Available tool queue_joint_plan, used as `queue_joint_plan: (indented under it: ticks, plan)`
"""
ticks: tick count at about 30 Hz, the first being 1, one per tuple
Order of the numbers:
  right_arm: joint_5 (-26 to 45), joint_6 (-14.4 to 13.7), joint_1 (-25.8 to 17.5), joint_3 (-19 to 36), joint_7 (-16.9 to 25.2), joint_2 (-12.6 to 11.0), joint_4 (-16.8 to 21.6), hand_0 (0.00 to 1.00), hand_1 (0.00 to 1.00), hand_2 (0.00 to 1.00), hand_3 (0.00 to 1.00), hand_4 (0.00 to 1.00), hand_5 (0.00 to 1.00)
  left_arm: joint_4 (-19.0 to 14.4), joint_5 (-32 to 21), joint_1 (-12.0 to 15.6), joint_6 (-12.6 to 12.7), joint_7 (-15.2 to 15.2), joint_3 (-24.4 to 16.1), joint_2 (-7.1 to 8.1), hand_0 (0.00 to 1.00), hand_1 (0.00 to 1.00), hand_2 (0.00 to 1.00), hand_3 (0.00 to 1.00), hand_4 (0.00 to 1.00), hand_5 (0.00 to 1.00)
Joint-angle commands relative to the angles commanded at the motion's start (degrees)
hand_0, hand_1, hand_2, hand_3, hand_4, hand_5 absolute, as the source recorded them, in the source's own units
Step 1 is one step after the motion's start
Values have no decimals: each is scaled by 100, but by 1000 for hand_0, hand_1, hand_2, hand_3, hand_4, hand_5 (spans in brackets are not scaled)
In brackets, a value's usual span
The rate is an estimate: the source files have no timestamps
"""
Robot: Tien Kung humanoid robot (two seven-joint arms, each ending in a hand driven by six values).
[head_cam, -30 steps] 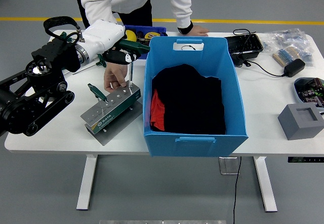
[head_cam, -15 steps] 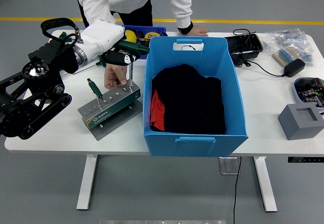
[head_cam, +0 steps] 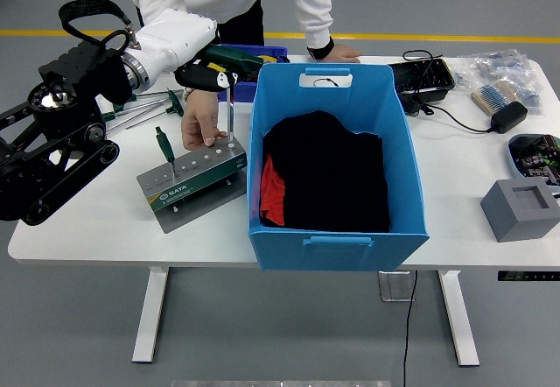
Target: Lift tool from toolbox,place it in box,lift tool from toolbox,place it in box
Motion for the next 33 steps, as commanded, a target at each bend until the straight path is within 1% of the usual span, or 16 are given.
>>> queue_joint_plan:
  ticks: [4, 10, 16, 20, 23, 26, 29, 32, 33]
  plan:
    - [6, 4, -1, -17, 0, -4, 0, 675, 673, 722, 563, 788, 673, -137, -121, -164, -73, 68, 58, 77, 41, 2, 2, 39, 682, 589]
    - [25, 7, -3, -35, 3, -6, 0, 674, 673, 722, 563, 788, 673, -391, -118, -268, -126, 126, 21, 122, 41, 2, 2, 40, 682, 589]
    - [5, 7, 0, -27, -4, -9, 0, 675, 673, 722, 563, 788, 673, -734, -87, -362, -128, 120, -184, 117, 41, 2, 2, 40, 683, 589]
    - [-24, 7, -5, -7, -12, -9, 1, 675, 673, 722, 563, 788, 673, -961, -98, -455, -71, 79, -268, 60, 41, 2, 2, 40, 683, 589]
    - [-70, 8, -9, 26, -20, -11, 0, 675, 673, 722, 563, 788, 672, -1053, -299, -514, 23, -4, -240, -58, 41, 2, 2, 43, 683, 587]
    - [-151, 7, -4, 86, -34, -15, 0, 675, 673, 722, 563, 788, 672, -986, -808, -571, 124, -136, 1, -233, 41, 2, 2, 43, 683, 587]
    - [-204, 7, 11, 128, -43, -24, 0, 677, 673, 721, 563, 788, 672, -807, -1065, -634, 185, -263, 364, -460, 41, 2, 2, 43, 683, 583]
    - [-264, 3, 30, 186, -55, -33, 0, 677, 673, 721, 563, 788, 672, -467, -1369, -640, 240, -484, 701, -758, 41, 2, 2, 43, 683, 583]
    - [-286, 3, 37, 207, -58, -35, 0, 677, 673, 721, 563, 788, 672, -383, -1443, -642, 242, -536, 766, -824, 41, 2, 2, 43, 683, 583]
